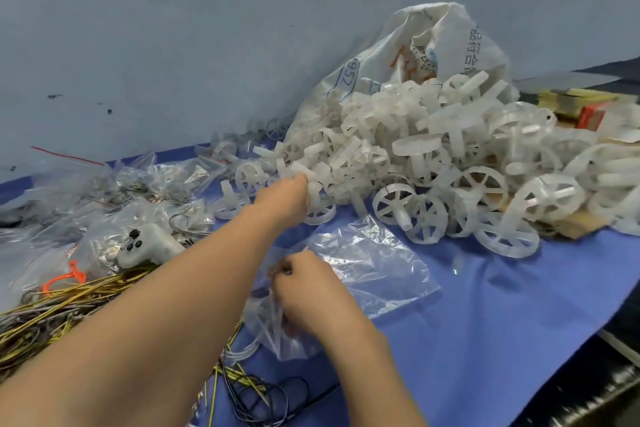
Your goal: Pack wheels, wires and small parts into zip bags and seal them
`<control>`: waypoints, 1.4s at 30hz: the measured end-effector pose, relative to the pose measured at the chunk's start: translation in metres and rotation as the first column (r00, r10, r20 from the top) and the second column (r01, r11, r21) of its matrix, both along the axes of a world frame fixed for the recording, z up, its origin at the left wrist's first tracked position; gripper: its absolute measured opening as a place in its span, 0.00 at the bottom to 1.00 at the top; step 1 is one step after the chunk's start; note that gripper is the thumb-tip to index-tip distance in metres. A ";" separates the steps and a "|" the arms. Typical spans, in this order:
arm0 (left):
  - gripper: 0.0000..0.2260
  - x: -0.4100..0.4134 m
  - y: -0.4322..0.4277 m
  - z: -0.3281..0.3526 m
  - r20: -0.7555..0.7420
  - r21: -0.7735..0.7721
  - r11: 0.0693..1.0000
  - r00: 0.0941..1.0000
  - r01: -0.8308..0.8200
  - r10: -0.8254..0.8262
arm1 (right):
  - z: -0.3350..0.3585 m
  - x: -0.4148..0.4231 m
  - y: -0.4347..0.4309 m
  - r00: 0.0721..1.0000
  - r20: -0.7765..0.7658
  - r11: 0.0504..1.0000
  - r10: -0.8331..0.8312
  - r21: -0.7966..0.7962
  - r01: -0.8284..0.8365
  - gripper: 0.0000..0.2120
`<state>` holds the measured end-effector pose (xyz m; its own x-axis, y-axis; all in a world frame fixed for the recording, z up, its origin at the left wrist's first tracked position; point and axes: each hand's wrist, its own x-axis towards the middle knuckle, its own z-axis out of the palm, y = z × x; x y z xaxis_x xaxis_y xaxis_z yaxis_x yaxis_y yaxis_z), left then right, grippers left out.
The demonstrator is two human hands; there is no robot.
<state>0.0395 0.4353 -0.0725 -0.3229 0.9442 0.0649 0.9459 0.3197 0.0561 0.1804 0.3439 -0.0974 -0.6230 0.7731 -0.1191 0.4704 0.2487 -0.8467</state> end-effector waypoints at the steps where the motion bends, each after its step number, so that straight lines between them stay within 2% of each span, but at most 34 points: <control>1: 0.05 -0.002 -0.002 -0.002 0.037 0.038 0.999 0.999 -0.003 0.002 | 0.001 0.001 0.001 1.000 -0.011 1.000 -0.008 0.013 0.008 0.07; 4: 0.18 -0.006 -0.010 -0.002 0.182 0.149 0.989 0.983 0.004 -0.031 | 0.005 0.003 -0.004 0.998 -0.041 0.999 -0.049 0.010 0.050 0.12; 6: 0.22 -0.003 -0.010 0.000 0.177 0.167 0.985 0.982 0.041 -0.071 | 0.005 0.008 -0.006 0.997 -0.044 0.998 -0.060 -0.014 0.059 0.11; 9: 0.18 0.005 -0.004 -0.002 0.095 0.124 0.989 0.991 0.083 -0.095 | 0.001 0.015 -0.001 0.998 -0.006 0.998 -0.062 -0.004 0.062 0.10; 12: 0.10 0.008 0.001 -0.002 0.085 0.144 0.988 0.994 0.062 -0.075 | -0.003 0.020 0.005 0.998 0.019 0.998 -0.055 -0.008 0.055 0.09; 16: 0.09 0.004 -0.008 0.000 0.042 0.143 0.988 0.997 0.060 -0.067 | -0.006 0.022 0.007 0.998 0.046 0.999 -0.034 -0.032 0.036 0.11; 18: 0.10 -0.002 -0.023 0.006 0.074 0.188 0.981 0.995 0.046 -0.061 | -0.005 0.023 0.007 0.999 0.032 0.998 -0.042 -0.050 0.044 0.11; 20: 0.10 -0.006 -0.045 0.018 0.227 0.349 0.936 0.973 -0.036 -0.047 | -0.003 0.024 0.006 0.998 0.041 0.998 -0.054 -0.014 0.055 0.12; 21: 0.09 -0.007 -0.059 0.024 0.358 0.447 0.888 0.931 -0.110 -0.065 | -0.003 0.024 0.004 0.996 0.058 0.997 -0.067 0.033 0.065 0.12; 22: 0.08 -0.007 -0.074 0.031 0.514 0.529 0.823 0.850 -0.205 -0.118 | -0.001 0.024 0.002 0.994 0.065 0.993 -0.084 0.086 0.079 0.12; 23: 0.06 -0.006 -0.092 0.035 0.669 0.565 0.758 0.718 -0.324 -0.192 | -0.001 0.024 0.000 0.994 0.055 0.988 -0.098 0.127 0.090 0.12; 24: 0.06 -0.003 -0.113 0.037 0.795 0.542 0.716 0.545 -0.440 -0.267 | 0.000 0.023 -0.003 0.994 0.027 0.984 -0.104 0.149 0.099 0.11; 25: 0.06 0.000 -0.134 0.038 0.873 0.479 0.711 0.359 -0.515 -0.329 | 0.000 0.022 -0.005 0.994 -0.006 0.980 -0.110 0.164 0.110 0.10; 27: 0.09 0.007 -0.175 0.032 0.916 0.354 0.761 0.036 -0.544 -0.400 | 0.002 0.019 -0.012 0.992 -0.049 0.971 -0.114 0.206 0.121 0.09; 28: 0.10 0.012 -0.191 0.026 0.910 0.315 0.788 -0.068 -0.530 -0.409 | 0.002 0.017 -0.015 0.990 -0.070 0.965 -0.122 0.226 0.135 0.10; 29: 0.11 0.017 -0.202 0.020 0.904 0.293 0.811 -0.128 -0.507 -0.407 | 0.002 0.016 -0.017 0.987 -0.093 0.959 -0.134 0.240 0.153 0.11; 30: 0.10 0.022 -0.210 0.014 0.909 0.289 0.827 -0.134 -0.482 -0.395 | 0.003 0.014 -0.020 0.983 -0.112 0.953 -0.145 0.252 0.170 0.12; 32: 0.09 0.031 -0.218 0.004 0.919 0.336 0.828 -0.037 -0.448 -0.392 | 0.007 0.012 -0.025 0.977 -0.141 0.937 -0.159 0.290 0.194 0.13; 34: 0.09 0.034 -0.219 -0.001 0.917 0.390 0.807 0.103 -0.444 -0.386 | 0.012 0.012 -0.028 0.971 -0.165 0.921 -0.174 0.323 0.220 0.13; 35: 0.09 0.034 -0.220 -0.004 0.911 0.413 0.791 0.211 -0.451 -0.355 | 0.015 0.012 -0.030 0.965 -0.187 0.918 -0.182 0.319 0.235 0.13; 36: 0.10 0.032 -0.221 -0.008 0.880 0.449 0.778 0.369 -0.439 -0.299 | 0.018 0.013 -0.031 0.959 -0.209 0.916 -0.191 0.313 0.250 0.13; 38: 0.12 0.028 -0.227 -0.016 0.658 0.527 0.786 0.741 -0.323 -0.137 | 0.023 0.014 -0.035 0.951 -0.232 0.899 -0.204 0.339 0.275 0.12; 39: 0.13 0.027 -0.231 -0.018 0.517 0.550 0.796 0.852 -0.254 -0.085 | 0.025 0.013 -0.037 0.948 -0.244 0.887 -0.204 0.364 0.284 0.12; 40: 0.15 0.028 -0.234 -0.018 0.406 0.555 0.810 0.912 -0.189 -0.065 | 0.028 0.012 -0.039 0.944 -0.266 0.876 -0.197 0.384 0.291 0.10; 42: 0.17 0.030 -0.236 -0.016 0.284 0.534 0.838 0.957 -0.109 -0.056 | 0.032 0.008 -0.044 0.937 -0.308 0.869 -0.165 0.405 0.286 0.08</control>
<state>0.0699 0.1994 -0.0882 -0.4299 0.7742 0.4646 0.8554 0.1846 0.4839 0.1884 0.2994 -0.0656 -0.3867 0.8298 0.4024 0.3417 0.5342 -0.7732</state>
